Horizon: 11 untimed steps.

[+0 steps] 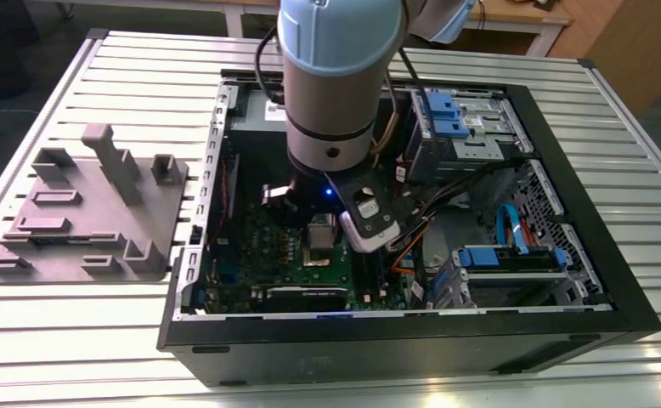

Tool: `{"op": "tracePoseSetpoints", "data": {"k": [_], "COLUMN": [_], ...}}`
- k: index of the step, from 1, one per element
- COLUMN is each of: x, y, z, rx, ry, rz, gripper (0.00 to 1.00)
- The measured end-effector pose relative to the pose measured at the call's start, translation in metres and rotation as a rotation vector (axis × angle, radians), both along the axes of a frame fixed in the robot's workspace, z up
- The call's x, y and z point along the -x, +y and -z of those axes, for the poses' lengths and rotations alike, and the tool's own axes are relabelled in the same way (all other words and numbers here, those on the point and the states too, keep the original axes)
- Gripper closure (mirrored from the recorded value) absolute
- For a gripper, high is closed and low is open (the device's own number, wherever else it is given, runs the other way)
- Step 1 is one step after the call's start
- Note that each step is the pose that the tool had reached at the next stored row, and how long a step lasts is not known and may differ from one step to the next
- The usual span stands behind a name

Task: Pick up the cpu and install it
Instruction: 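Place the cpu into insertion slot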

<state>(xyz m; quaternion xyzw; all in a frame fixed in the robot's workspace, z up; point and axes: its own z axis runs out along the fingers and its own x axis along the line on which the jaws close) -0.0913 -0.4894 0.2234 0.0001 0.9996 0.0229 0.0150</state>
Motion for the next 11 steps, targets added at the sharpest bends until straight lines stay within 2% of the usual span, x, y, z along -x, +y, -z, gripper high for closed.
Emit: {"op": "tracePoseSetpoints", "data": {"k": [5, 8, 11], "x": [0.0, 0.0, 0.0], "y": [-0.0005, -0.0013, -0.0039], "z": [0.0076, 0.0088, 0.0095], "rx": [0.0002, 0.0002, 0.0003], "ry": [0.0, 0.0001, 0.0001], "rz": [0.0, 0.0, 0.0], "gripper": [0.53, 0.53, 0.53]}}
